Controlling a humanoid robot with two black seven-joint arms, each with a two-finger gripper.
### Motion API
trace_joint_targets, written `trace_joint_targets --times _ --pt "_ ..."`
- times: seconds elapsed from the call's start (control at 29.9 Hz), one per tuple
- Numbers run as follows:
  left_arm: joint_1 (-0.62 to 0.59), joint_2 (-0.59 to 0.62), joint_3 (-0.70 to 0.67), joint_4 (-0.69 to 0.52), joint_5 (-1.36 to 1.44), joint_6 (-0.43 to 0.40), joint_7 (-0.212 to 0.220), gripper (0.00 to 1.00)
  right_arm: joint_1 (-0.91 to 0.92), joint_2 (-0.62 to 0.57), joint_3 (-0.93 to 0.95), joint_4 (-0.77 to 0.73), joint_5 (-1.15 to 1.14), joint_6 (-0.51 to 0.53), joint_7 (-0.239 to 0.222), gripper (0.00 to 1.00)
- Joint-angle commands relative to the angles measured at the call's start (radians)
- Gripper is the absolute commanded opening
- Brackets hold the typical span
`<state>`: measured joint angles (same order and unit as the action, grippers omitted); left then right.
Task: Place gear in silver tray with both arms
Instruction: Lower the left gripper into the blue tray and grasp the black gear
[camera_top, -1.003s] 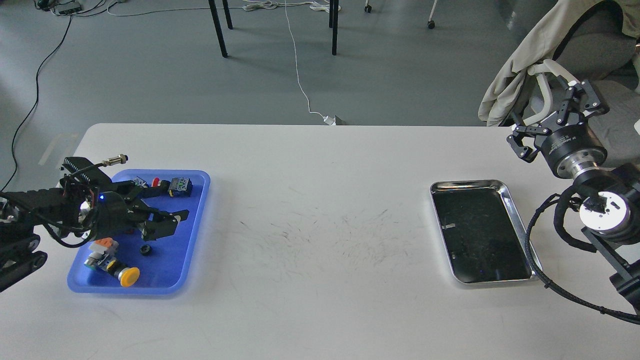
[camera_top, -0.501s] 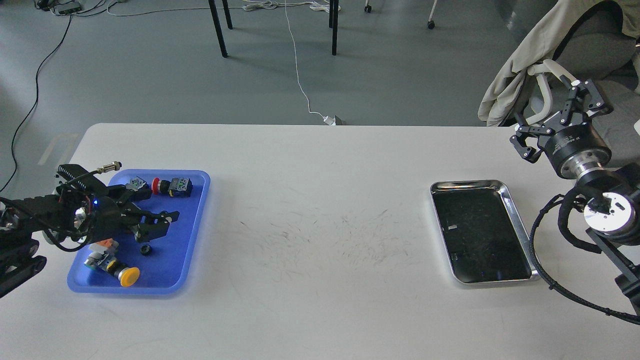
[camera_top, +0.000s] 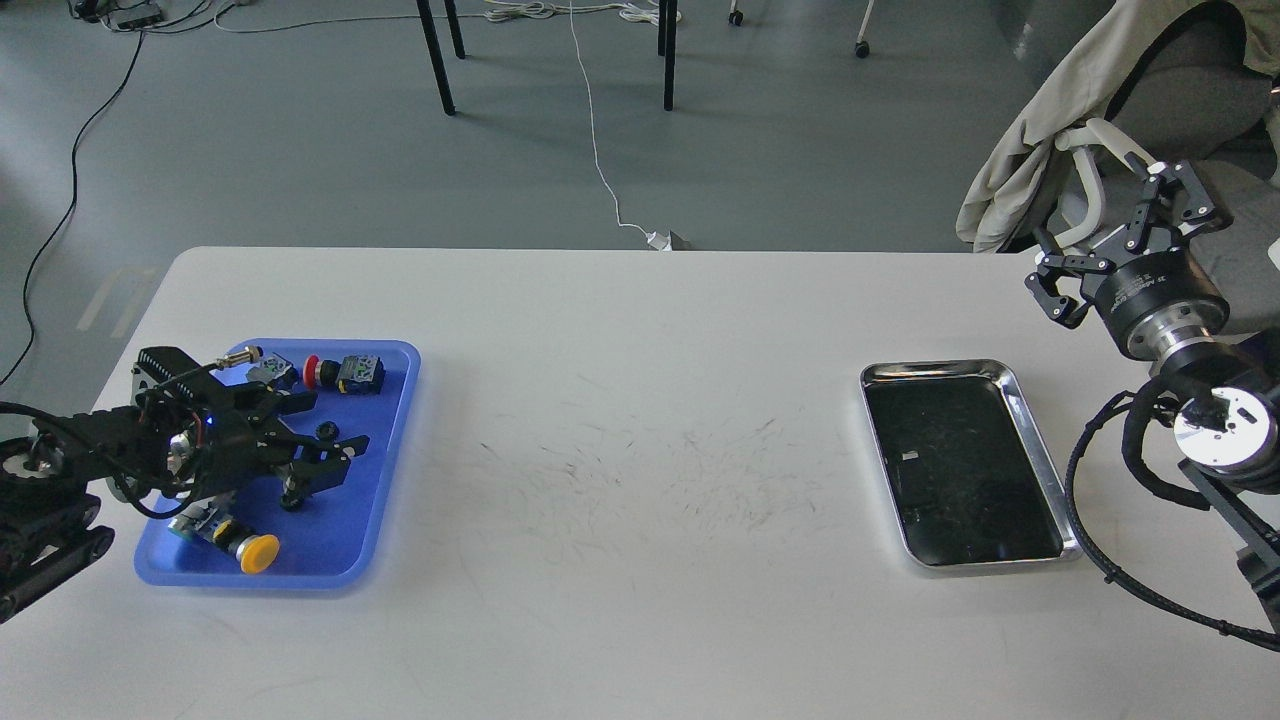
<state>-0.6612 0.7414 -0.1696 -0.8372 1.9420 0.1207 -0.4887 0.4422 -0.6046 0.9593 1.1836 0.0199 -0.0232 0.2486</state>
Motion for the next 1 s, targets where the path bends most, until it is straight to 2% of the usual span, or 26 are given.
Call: trace_joint_targets --times 0.0,0.43,0.53,0.6,0.84,0.97 --pt "0.0 0.001 0.013 0.003 0.002 0.004 0.0 0.83 -0.002 -0.004 -0.001 0.001 0.0 0.0 0.0 0.99" --pt "0.002 0.001 0.016 0.016 0.0 0.027 0.0 0.7 -0.005 -0.003 -0.001 -0.001 -0.001 0.0 0.0 0.99" --pt "0.008 0.003 0.018 0.032 0.002 0.028 0.0 0.66 -0.007 -0.003 -0.001 -0.001 -0.001 0.0 0.0 0.99" --pt "0.017 0.001 0.016 0.036 0.0 0.027 0.0 0.59 -0.007 -0.003 -0.001 -0.001 -0.001 0.0 0.0 0.99" --pt "0.02 -0.002 0.016 0.049 -0.003 0.028 0.0 0.58 -0.008 -0.003 -0.001 -0.001 -0.001 0.0 0.0 0.99" --pt "0.02 -0.002 0.016 0.049 -0.002 0.027 0.0 0.51 -0.008 -0.003 -0.001 -0.001 -0.001 0.0 0.001 0.99"
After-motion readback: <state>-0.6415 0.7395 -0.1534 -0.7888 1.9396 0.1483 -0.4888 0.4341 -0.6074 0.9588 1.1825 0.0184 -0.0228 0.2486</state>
